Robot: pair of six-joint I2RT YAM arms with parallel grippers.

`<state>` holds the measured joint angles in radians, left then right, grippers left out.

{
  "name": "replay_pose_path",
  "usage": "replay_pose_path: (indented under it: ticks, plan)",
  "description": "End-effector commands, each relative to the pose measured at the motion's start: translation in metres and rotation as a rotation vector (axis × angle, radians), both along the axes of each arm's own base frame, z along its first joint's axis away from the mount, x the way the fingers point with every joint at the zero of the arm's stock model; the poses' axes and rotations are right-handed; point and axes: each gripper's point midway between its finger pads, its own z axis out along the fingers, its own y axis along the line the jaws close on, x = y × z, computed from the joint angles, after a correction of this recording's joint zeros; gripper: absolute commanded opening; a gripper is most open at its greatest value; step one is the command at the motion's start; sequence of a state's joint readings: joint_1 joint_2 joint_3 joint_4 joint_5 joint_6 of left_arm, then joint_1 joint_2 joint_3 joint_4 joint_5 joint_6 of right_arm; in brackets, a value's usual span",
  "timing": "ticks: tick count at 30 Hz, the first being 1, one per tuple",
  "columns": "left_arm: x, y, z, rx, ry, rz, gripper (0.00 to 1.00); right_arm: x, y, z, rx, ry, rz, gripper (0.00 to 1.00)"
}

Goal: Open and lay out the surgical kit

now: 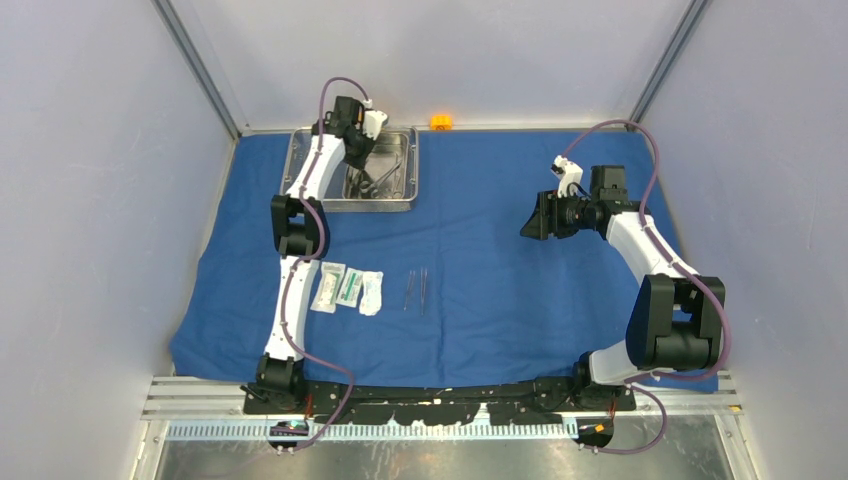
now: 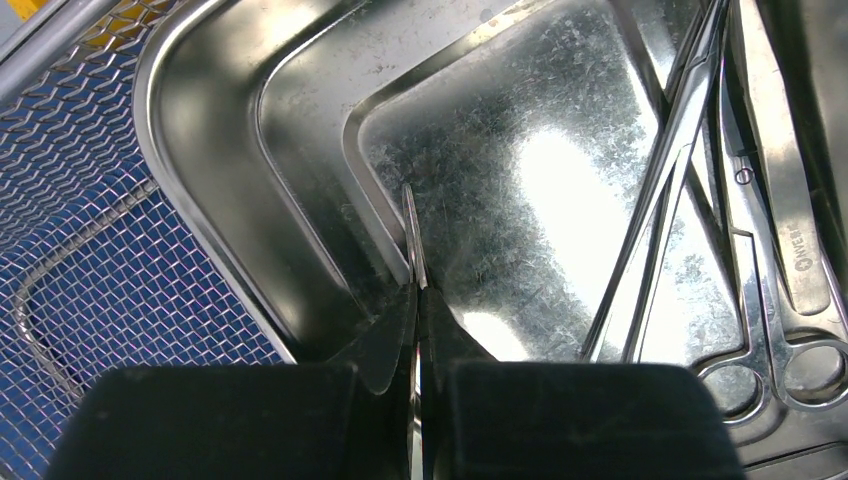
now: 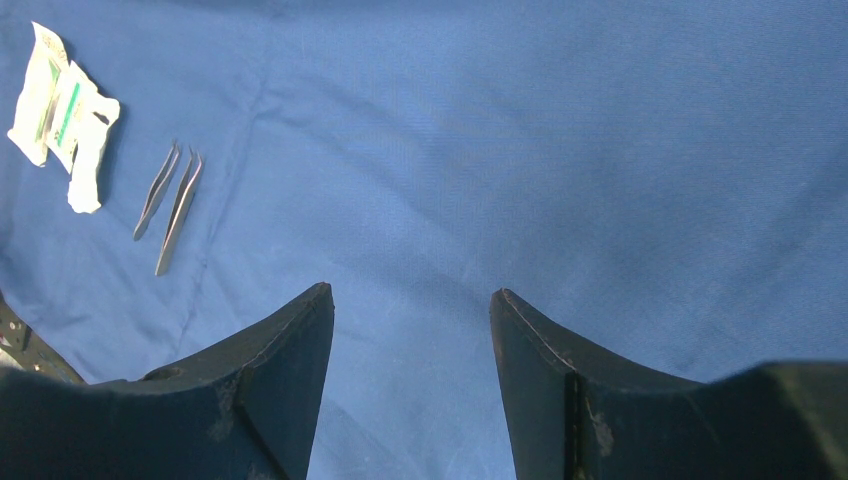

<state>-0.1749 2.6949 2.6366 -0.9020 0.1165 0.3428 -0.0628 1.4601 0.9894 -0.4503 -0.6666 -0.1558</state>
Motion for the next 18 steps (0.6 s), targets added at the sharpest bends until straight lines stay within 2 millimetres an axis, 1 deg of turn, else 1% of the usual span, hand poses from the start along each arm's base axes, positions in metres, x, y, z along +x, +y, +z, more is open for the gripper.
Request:
replay_pose_path:
  ticks: [1, 6, 13, 18]
  plan:
    - [0.003, 0.005, 0.02, 0.0, -0.031, 0.0, 0.0, 0.009, 0.002, 0.015, 0.003, -0.054, 0.018, 0.64]
    - [0.006, 0.003, 0.033, -0.014, -0.061, 0.01, 0.0, 0.009, 0.002, 0.016, 0.002, -0.057, 0.017, 0.64]
    - [0.009, -0.001, 0.063, -0.049, -0.114, 0.013, 0.0, 0.009, 0.002, 0.016, 0.003, -0.057, 0.017, 0.64]
    - [0.007, -0.009, 0.08, -0.076, -0.136, 0.004, 0.0, 0.009, 0.002, 0.016, 0.003, -0.054, 0.018, 0.64]
